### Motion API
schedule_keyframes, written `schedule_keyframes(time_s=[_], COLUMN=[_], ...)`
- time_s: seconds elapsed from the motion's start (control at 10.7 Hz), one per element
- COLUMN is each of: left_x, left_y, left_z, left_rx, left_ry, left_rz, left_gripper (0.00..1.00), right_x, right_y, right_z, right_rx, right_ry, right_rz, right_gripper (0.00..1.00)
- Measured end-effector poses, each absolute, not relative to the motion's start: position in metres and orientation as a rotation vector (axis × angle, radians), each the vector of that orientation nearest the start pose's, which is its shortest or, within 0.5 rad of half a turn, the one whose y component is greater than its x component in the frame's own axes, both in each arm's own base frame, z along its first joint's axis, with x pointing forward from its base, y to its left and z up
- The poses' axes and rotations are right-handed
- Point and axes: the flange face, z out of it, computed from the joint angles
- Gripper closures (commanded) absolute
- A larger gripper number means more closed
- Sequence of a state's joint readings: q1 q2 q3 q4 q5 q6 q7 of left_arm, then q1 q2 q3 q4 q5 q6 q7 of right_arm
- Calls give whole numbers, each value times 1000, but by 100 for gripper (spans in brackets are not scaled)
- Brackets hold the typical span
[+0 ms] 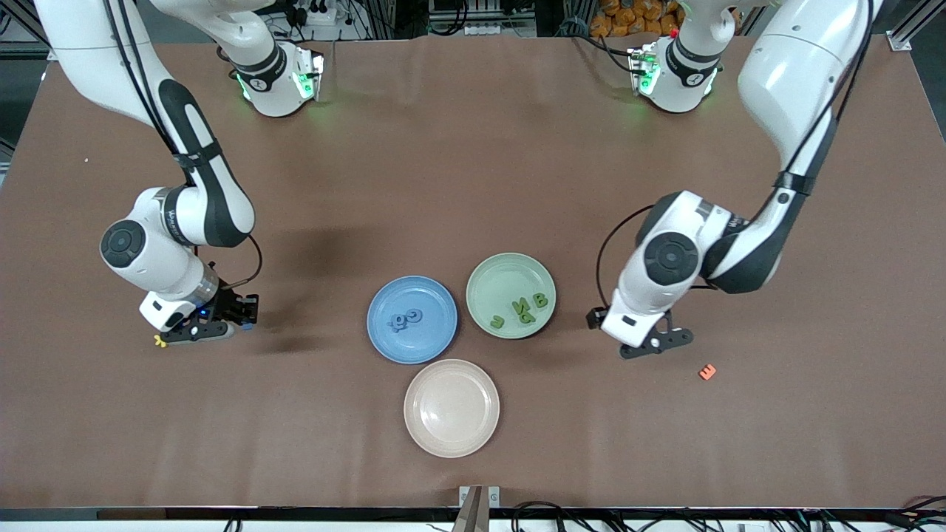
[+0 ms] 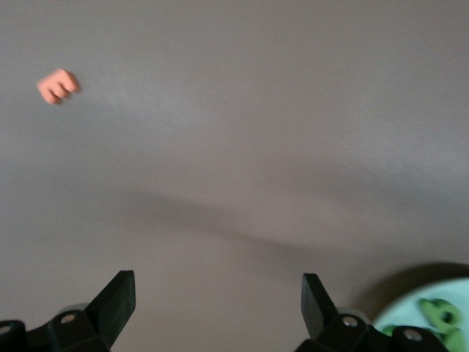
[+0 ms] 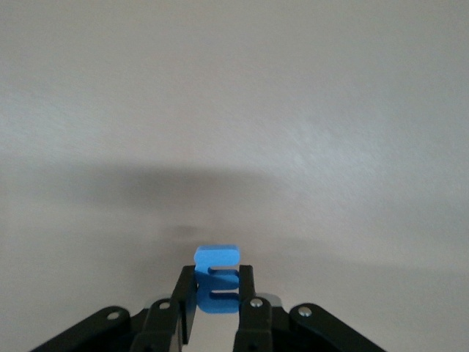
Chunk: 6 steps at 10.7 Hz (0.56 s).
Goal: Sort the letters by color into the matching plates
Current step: 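Bring the blue E over the blue plate with the right gripper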
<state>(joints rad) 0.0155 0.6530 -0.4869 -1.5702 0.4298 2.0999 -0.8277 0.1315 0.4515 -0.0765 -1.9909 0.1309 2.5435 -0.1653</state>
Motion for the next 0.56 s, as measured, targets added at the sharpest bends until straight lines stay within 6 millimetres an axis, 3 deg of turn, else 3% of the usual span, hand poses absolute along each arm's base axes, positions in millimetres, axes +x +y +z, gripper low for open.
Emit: schedule_keyframes(time_s=[0.28, 0.56], left_x=[660, 652], left_y=[-192, -162], left_z=[295, 307], left_rx=[-3054, -3076], left_ry=[-254, -202], left_rz=[25, 59], left_gripper=[0, 0], right_x=[631, 637], right_y=[72, 120], right_z=[261, 271], right_rx=[-3071, -3044], right_ry=[-284, -392], right_rz=[-215, -258], right_gripper=[91, 91])
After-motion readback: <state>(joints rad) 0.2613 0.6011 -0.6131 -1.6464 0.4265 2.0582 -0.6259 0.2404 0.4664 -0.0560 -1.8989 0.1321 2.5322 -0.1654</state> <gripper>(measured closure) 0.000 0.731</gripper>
